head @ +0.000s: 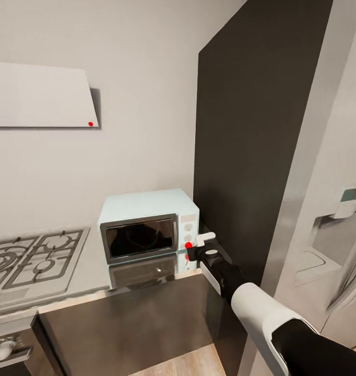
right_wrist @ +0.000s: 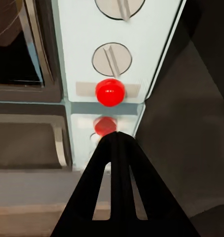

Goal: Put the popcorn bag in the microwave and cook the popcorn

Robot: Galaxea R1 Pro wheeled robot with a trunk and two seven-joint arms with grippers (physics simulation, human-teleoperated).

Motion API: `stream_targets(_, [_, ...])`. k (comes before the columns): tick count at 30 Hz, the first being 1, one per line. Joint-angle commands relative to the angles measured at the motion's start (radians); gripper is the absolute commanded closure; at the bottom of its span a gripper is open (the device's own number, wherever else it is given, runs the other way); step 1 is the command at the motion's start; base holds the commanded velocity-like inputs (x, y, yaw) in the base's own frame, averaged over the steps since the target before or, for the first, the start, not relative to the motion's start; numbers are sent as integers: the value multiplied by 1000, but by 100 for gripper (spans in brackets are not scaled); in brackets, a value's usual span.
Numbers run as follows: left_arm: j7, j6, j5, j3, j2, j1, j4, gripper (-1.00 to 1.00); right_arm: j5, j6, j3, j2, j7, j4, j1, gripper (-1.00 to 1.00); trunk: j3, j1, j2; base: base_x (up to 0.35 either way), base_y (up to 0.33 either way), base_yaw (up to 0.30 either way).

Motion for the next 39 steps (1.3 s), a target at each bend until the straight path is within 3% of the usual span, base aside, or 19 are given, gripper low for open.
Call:
stream_targets(1, [-10,1,10,5,-1,0,-2,-100,-11,3,7,0,-9,4,-1,100,-2,0,-2,14,0,0])
stream_targets(18, [-10,-20,10,5,-1,0,8,-100,-11,2,7,0,-9,12,0,100,-2,0,-2,161,0,0])
stream_targets(39, [-10,-25,12,5,-1,-15,28,-100,-11,-1,7,0,-7,47,15,100,-2,0,-2,8,36,0])
